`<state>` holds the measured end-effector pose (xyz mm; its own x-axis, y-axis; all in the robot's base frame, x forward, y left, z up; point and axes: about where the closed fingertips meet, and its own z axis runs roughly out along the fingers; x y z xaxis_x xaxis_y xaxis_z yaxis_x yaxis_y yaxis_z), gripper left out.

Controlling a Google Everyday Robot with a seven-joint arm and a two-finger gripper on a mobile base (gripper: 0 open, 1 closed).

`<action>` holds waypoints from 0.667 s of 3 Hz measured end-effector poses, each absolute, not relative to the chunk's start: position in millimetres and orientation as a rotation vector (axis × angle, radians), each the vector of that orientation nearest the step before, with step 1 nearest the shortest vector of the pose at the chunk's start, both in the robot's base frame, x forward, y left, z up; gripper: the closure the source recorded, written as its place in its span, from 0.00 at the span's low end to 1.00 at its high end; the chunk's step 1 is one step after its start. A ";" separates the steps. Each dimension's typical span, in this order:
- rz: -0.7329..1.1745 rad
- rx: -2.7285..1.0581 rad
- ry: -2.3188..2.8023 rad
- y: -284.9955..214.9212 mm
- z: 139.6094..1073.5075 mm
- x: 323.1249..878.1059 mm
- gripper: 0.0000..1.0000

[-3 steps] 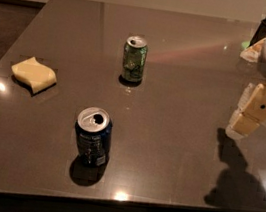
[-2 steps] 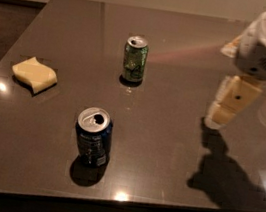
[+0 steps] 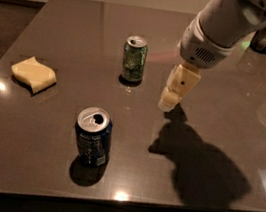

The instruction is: Move green can near pepsi can

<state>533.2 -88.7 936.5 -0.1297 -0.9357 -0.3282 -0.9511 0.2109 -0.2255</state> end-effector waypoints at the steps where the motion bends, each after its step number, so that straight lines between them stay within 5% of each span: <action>1: 0.121 -1.720 2.092 -61.0 932.2 553.2 0.00; 2: 0.198 -1.676 2.070 -36.4 931.8 572.4 0.00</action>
Offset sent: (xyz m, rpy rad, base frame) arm 0.0649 0.0805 -0.0032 0.2210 0.0277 -0.0176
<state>572.4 -36.4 931.8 -0.1462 -0.8861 -0.4398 -0.9535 0.2447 -0.1761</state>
